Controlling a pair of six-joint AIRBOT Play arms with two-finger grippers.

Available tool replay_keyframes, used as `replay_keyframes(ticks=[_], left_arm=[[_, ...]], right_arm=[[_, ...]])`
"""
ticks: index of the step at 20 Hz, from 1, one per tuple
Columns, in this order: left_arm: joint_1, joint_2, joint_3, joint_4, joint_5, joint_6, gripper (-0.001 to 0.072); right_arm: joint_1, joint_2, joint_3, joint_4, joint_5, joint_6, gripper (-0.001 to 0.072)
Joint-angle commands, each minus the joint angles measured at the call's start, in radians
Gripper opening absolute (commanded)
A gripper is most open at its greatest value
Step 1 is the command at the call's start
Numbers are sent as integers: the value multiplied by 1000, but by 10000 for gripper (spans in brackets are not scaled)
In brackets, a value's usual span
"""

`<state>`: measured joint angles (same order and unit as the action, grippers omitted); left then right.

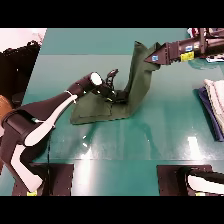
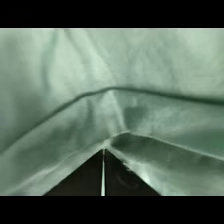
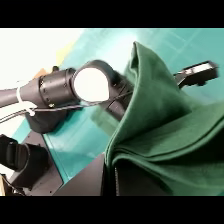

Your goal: Fold the shirts.

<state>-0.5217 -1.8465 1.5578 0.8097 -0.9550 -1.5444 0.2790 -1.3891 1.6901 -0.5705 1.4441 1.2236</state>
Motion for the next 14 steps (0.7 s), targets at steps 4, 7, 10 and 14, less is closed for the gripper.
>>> replay_keyframes(ticks=[4, 7, 10, 14], left_arm=[[223, 208, 15, 153, -110, 10, 27], [381, 355, 15, 259, -191, 30, 27], [514, 469, 15, 288, -243, 37, 28], [626, 545, 15, 290, -283, 60, 28]], right_arm=[[158, -24, 6, 2, -129, -18, 14], [312, -104, 7, 3, -235, -85, 14], [483, -254, 76, 2, -367, -143, 15], [603, -448, 250, 1, -327, -195, 606]])
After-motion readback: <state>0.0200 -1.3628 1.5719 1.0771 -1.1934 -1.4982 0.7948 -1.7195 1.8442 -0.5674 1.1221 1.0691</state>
